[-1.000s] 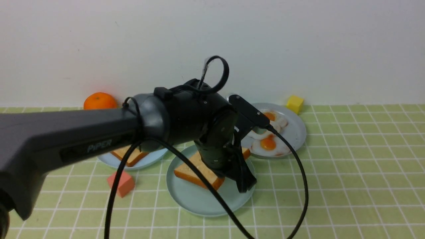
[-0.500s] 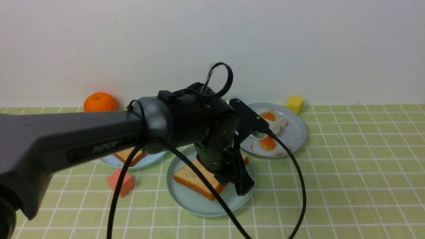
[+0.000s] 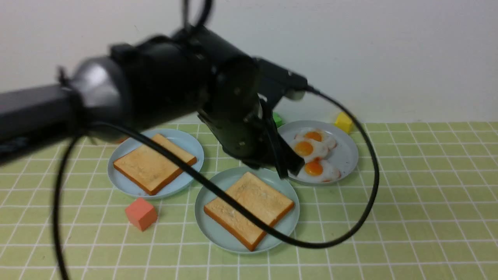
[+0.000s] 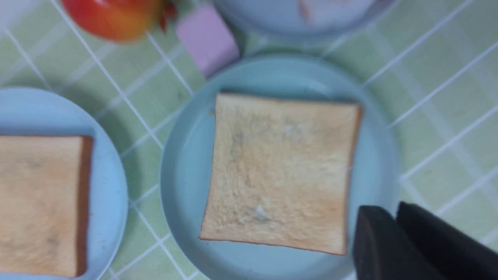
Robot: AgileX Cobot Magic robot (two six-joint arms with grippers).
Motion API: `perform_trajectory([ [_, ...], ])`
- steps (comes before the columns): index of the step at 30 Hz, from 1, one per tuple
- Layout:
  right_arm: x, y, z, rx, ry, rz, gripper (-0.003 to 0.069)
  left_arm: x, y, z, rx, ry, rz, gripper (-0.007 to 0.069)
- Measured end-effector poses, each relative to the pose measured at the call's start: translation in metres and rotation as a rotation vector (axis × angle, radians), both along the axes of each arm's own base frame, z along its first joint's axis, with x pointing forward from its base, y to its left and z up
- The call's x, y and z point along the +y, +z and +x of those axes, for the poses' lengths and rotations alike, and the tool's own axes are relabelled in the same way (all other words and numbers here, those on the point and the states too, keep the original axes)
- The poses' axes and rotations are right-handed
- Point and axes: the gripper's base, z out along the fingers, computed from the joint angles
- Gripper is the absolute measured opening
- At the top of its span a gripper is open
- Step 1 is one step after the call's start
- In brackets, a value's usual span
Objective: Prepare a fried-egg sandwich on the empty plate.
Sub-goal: Use the right arm to grab a fried egg
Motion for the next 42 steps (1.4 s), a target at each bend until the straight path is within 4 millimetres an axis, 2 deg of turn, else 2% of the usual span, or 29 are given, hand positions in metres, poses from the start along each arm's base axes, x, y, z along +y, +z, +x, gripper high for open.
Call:
perform_trajectory([
  [1,0.003,-0.009,0.023,0.051,-0.022,0.01,0.0062,0.015,0.035,-0.018,-0.043,0.006,-0.064,-0.0013],
  [2,0.004,-0.011,0.031,0.061,-0.032,0.015,0.0064,0.024,0.052,-0.029,-0.063,0.008,-0.094,-0.0013],
  [3,0.005,-0.013,0.036,0.074,-0.035,0.014,0.0064,0.024,0.052,-0.029,-0.062,0.008,-0.093,-0.0013],
  [4,0.008,-0.019,0.056,0.105,-0.056,0.04,0.0069,0.043,0.077,-0.051,-0.106,0.009,-0.154,-0.0013],
  [6,0.012,-0.025,0.073,0.139,-0.077,0.07,0.0073,0.057,0.087,-0.068,-0.129,0.007,-0.186,-0.0013],
  [7,0.015,-0.031,0.092,0.177,-0.096,0.096,0.008,0.069,0.091,-0.082,-0.149,0.005,-0.207,-0.0013],
  [9,0.02,-0.043,0.119,0.243,-0.123,0.121,0.0096,0.09,0.092,-0.105,-0.179,0.001,-0.237,-0.0013],
  [16,0.035,-0.088,0.21,0.422,-0.184,0.113,0.0199,0.15,0.045,-0.175,-0.254,-0.014,-0.332,-0.0013],
  [17,0.038,-0.094,0.233,0.439,-0.19,0.113,0.0236,0.162,0.035,-0.189,-0.291,-0.02,-0.366,-0.0013],
  [18,0.039,-0.098,0.235,0.452,-0.191,0.109,0.0236,0.163,0.037,-0.19,-0.305,-0.021,-0.379,-0.0013],
  [19,0.041,-0.099,0.246,0.452,-0.191,0.111,0.0254,0.169,0.029,-0.197,-0.324,-0.025,-0.396,-0.0013],
  [20,0.043,-0.108,0.268,0.474,-0.194,0.112,0.0281,0.177,0.023,-0.206,-0.381,-0.033,-0.44,-0.0013],
  [21,0.045,-0.116,0.286,0.495,-0.196,0.118,0.03,0.182,0.018,-0.212,-0.417,-0.038,-0.46,-0.0013],
  [22,0.045,-0.122,0.29,0.511,-0.198,0.117,0.0302,0.184,0.017,-0.214,-0.43,-0.039,-0.468,-0.0013],
  [25,0.043,-0.148,0.337,0.607,-0.199,0.178,0.0325,0.196,0.01,-0.227,-0.499,-0.047,-0.52,-0.0013],
  [28,0.041,-0.162,0.361,0.65,-0.193,0.221,0.0328,0.198,0.011,-0.23,-0.511,-0.048,-0.538,-0.0013],
  [29,0.038,-0.177,0.374,0.692,-0.191,0.239,0.033,0.198,0.011,-0.231,-0.505,-0.047,-0.551,-0.0013],
  [36,0.035,-0.193,0.402,0.706,-0.217,0.279,0.0329,0.197,0.011,-0.231,-0.488,-0.044,-0.578,-0.0013],
  [42,0.033,-0.196,0.408,0.668,-0.256,0.282,0.0329,0.197,0.012,-0.231,-0.497,-0.045,-0.587,-0.0013],
])
